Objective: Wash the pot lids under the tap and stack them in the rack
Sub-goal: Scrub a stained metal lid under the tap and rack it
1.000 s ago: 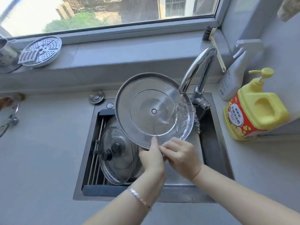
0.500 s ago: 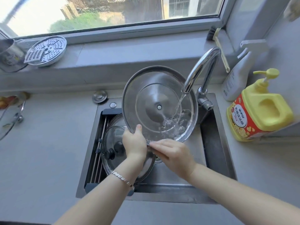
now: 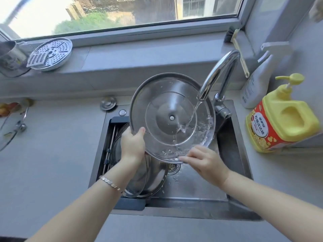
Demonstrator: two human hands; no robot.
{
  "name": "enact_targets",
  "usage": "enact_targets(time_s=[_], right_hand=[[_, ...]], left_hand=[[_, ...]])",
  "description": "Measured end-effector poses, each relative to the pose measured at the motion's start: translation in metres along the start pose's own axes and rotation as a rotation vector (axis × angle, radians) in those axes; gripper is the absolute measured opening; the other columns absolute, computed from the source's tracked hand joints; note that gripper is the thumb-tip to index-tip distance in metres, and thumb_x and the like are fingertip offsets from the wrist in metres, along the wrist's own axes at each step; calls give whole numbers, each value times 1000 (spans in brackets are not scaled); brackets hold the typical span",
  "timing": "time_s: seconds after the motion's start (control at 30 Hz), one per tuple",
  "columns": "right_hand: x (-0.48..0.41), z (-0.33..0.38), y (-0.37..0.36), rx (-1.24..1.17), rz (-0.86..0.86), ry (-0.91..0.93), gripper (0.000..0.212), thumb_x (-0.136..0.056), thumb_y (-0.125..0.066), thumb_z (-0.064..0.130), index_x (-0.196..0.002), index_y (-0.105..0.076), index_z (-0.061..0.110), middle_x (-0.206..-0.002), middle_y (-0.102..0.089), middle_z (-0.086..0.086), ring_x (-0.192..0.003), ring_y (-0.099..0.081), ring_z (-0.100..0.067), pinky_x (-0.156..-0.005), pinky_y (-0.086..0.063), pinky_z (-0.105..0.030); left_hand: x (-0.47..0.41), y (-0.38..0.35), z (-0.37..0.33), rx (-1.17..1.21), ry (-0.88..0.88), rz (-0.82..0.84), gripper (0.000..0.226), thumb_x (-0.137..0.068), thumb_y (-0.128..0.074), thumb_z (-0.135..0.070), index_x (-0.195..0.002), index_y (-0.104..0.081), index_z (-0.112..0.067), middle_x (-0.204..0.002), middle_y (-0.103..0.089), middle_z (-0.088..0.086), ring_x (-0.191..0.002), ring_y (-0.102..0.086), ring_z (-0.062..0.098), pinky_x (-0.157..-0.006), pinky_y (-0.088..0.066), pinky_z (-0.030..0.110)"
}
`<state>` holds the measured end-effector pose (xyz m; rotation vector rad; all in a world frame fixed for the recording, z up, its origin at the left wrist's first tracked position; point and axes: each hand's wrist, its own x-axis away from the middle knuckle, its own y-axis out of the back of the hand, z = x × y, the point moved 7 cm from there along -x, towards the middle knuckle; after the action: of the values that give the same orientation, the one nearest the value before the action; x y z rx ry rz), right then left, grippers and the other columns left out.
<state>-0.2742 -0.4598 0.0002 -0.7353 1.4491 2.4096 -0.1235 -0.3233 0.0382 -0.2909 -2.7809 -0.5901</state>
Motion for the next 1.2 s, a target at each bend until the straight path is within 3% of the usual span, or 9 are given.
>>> enact_targets(time_s=[0.17,0.27,0.43,0.53,0.67,0.83,0.93,1.07,1.2], right_hand=[[9,-29,19,103,84,97,13,-85,-58,4,-78,-69,7,-70,-62,-6,-60,-56,-23,-53,-50,-32],[2,-11,17,107,51,121,11,-83,-60,2,-78,-66,10,-64,-59,-3,-53,-52,-22,-46,-46,-30],[-24,29,7,147,-98,30,15,-69,-69,-5,-68,-68,11,-60,-56,-2,-50,-49,-21,-42,-41,-28],[-25,42,1,109,-118,15,12,-77,-66,1,-77,-70,12,-60,-58,-1,-49,-50,-21,-41,-41,-27],[3,16,4,59,-77,83,10,-83,-63,5,-90,-67,11,-68,-65,-3,-56,-58,-21,-49,-50,-28],[20,-39,8,190,247,282,12,-83,-65,11,-89,-73,6,-93,-72,-7,-82,-69,-23,-78,-57,-37],[-1,-73,12,380,350,303,29,-61,-81,2,-88,-74,8,-101,-72,-5,-90,-70,-19,-104,-41,-43],[-10,-88,15,506,425,196,51,-53,-77,-3,-103,-71,5,-116,-66,-10,-104,-65,-23,-111,-12,-40],[8,-50,27,317,441,94,53,-49,-81,5,-100,-70,4,-105,-70,-12,-96,-68,-28,-97,-44,-41]], left_hand=[[-32,13,-14,-178,77,207,11,-84,-55,-14,-76,-54,-7,-66,-57,11,-57,-57,25,-48,-55,40],[-21,18,-13,-34,52,94,16,-80,-58,-22,-79,-48,-10,-76,-50,13,-69,-53,24,-58,-54,43],[54,-31,42,386,273,-44,30,-73,-66,0,-101,-62,-8,-97,-70,13,-90,-67,32,-84,-53,53],[50,-28,45,369,239,-155,29,-75,-63,6,-101,-62,-6,-99,-69,13,-96,-66,31,-90,-51,50],[27,-9,37,202,202,29,29,-76,-61,8,-88,-61,-18,-98,-69,13,-94,-66,33,-87,-51,55],[11,12,22,-8,266,200,26,-82,-52,14,-89,-54,-11,-81,-62,12,-66,-63,32,-51,-57,46],[7,8,19,-166,298,366,25,-84,-49,14,-84,-52,-11,-77,-61,14,-53,-63,30,-40,-55,40],[-5,5,16,-207,335,462,19,-84,-46,14,-88,-49,-4,-75,-60,20,-56,-62,35,-46,-56,47],[-2,-9,22,-226,427,571,11,-84,-42,10,-93,-46,4,-82,-61,24,-73,-64,42,-67,-56,55]])
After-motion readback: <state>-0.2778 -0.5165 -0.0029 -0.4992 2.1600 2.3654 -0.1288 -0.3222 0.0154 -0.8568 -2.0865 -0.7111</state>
